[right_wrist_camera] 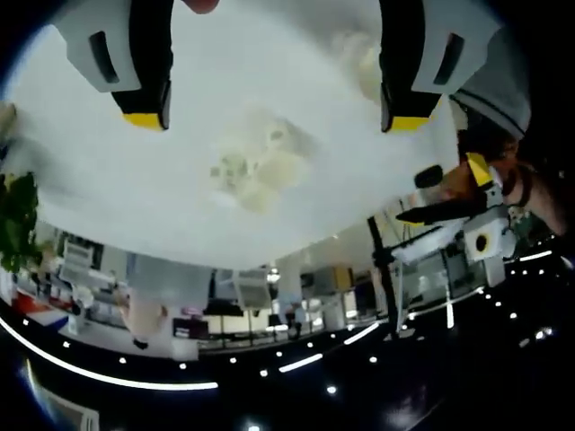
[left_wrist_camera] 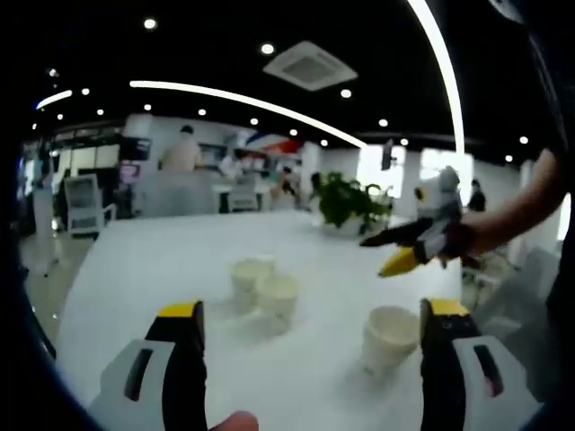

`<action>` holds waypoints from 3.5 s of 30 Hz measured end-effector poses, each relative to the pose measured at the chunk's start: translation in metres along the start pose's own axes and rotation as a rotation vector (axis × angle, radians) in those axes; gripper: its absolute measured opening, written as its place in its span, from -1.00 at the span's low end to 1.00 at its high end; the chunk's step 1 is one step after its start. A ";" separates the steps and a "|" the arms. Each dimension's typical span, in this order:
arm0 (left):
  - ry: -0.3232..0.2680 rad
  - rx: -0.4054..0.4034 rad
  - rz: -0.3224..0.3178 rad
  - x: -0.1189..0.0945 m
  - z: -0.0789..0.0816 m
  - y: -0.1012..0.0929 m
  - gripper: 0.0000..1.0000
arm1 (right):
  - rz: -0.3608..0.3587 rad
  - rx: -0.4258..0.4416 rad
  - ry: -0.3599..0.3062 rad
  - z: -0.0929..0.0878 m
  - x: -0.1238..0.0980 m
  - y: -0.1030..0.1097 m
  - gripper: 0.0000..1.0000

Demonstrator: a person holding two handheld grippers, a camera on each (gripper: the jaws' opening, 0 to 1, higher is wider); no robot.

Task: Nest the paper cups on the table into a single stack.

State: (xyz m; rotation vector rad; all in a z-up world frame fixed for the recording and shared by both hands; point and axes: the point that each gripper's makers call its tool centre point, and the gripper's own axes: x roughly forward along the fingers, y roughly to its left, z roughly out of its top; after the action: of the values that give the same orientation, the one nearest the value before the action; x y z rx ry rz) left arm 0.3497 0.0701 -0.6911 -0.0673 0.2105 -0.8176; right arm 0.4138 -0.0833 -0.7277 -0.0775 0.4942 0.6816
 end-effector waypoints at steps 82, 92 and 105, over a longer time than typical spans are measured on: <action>0.125 0.022 0.090 -0.029 -0.020 -0.006 0.92 | 0.122 -0.217 -0.158 0.020 0.090 0.002 -0.23; 0.098 0.032 0.069 -0.024 -0.012 -0.008 0.94 | 0.110 -0.276 -0.202 0.045 0.057 0.003 -0.22; 0.061 0.042 0.071 -0.022 0.003 0.000 0.91 | 0.077 -0.277 -0.269 0.070 0.010 0.009 -0.22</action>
State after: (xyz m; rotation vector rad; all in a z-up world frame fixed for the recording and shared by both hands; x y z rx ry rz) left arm 0.3362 0.0861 -0.6849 0.0042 0.2519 -0.7533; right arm 0.4439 -0.0542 -0.6697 -0.2248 0.1424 0.8193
